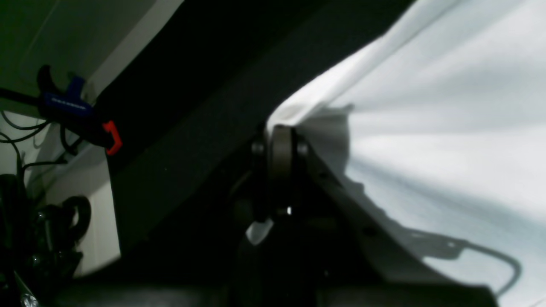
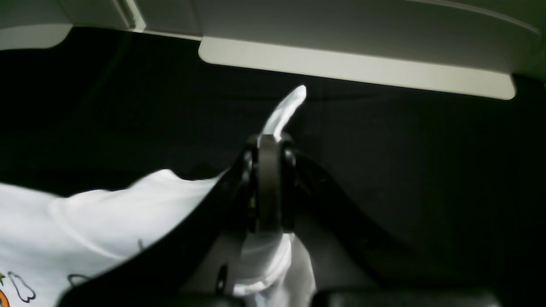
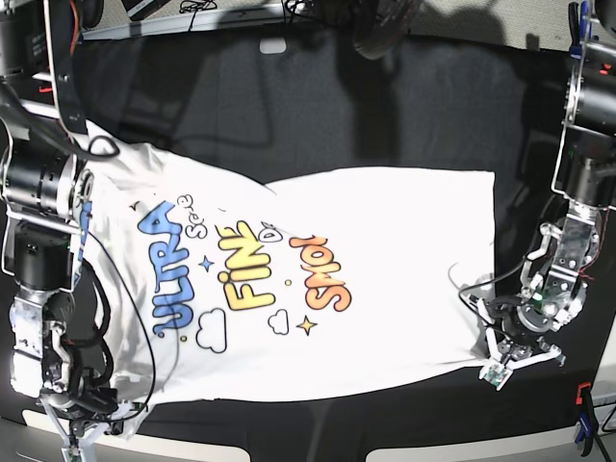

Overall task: Layout the t-shirt on the table in an organized manner, then fold the t-shirt properly
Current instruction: 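Pull both grippers apart, stretching the shirt flat between them, then release the shirt and regrasp its edges with both grippers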

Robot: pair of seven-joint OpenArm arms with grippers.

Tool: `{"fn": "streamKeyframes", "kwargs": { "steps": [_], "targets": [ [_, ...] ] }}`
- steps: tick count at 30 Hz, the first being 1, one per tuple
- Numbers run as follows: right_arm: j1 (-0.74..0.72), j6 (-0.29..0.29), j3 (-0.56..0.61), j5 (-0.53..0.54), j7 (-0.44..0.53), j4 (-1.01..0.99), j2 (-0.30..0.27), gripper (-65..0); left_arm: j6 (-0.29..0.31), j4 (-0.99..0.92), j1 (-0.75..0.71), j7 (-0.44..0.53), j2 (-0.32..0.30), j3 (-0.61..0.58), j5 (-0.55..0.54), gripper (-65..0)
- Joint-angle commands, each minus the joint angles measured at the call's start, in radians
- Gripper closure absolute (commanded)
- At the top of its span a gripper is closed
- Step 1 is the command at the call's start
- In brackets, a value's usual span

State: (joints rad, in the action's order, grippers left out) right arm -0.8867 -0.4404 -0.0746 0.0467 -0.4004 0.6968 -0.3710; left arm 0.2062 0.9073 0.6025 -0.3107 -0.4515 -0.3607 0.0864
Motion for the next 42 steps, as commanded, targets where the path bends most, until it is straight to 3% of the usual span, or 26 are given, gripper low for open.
{"fn": "streamKeyframes", "kwargs": {
  "steps": [1, 10, 14, 16, 22, 35, 38, 40, 42],
  "targets": [
    [-0.05, 0.005, -0.004, 0.004, 0.034, 0.019, -0.008, 0.0, -0.019, 0.008, 0.034, 0.024, -0.011, 0.008, 0.002, 0.0],
    [-0.046, 0.005, -0.004, 0.005, 0.048, 0.018, -0.005, 0.0, -0.019, 0.002, 0.029, 0.02, -0.009, 0.008, -0.002, 0.0],
    [-0.047, 0.005, -0.004, 0.005, 0.066, 0.018, -0.005, -25.3, -0.019, 0.002, 0.029, 0.012, -0.009, 0.008, -0.002, 0.0],
    [-0.046, 0.005, -0.004, 0.005, 0.07, 0.018, -0.005, -30.3, -0.019, 0.002, 0.029, 0.012, -0.009, 0.008, -0.002, 0.0],
    [-0.046, 0.005, -0.004, 0.021, 0.062, 0.018, -0.005, -30.4, -0.019, 0.002, 0.029, 0.013, -0.009, 0.008, -0.001, 0.0],
    [-0.046, 0.005, -0.004, 0.068, -0.067, 0.018, -0.005, -30.3, -0.019, 0.002, 0.029, 0.067, -0.01, 0.008, 0.003, -0.7],
    [-0.046, 0.005, -0.004, 0.068, -0.101, 0.018, -0.005, -30.3, -0.049, 0.002, 0.029, 0.098, -0.014, 0.008, 0.031, -20.3],
    [-0.046, 0.004, -0.004, 0.064, -0.116, 0.018, -0.005, -30.3, -0.118, 0.002, 0.03, 0.098, -0.015, 0.008, 0.049, -23.5],
    [-0.046, 0.004, -0.004, 0.064, -0.124, 0.018, -0.005, -30.3, -0.133, 0.002, 0.032, 0.063, -0.018, 0.008, 0.048, -23.5]
  ]
}}
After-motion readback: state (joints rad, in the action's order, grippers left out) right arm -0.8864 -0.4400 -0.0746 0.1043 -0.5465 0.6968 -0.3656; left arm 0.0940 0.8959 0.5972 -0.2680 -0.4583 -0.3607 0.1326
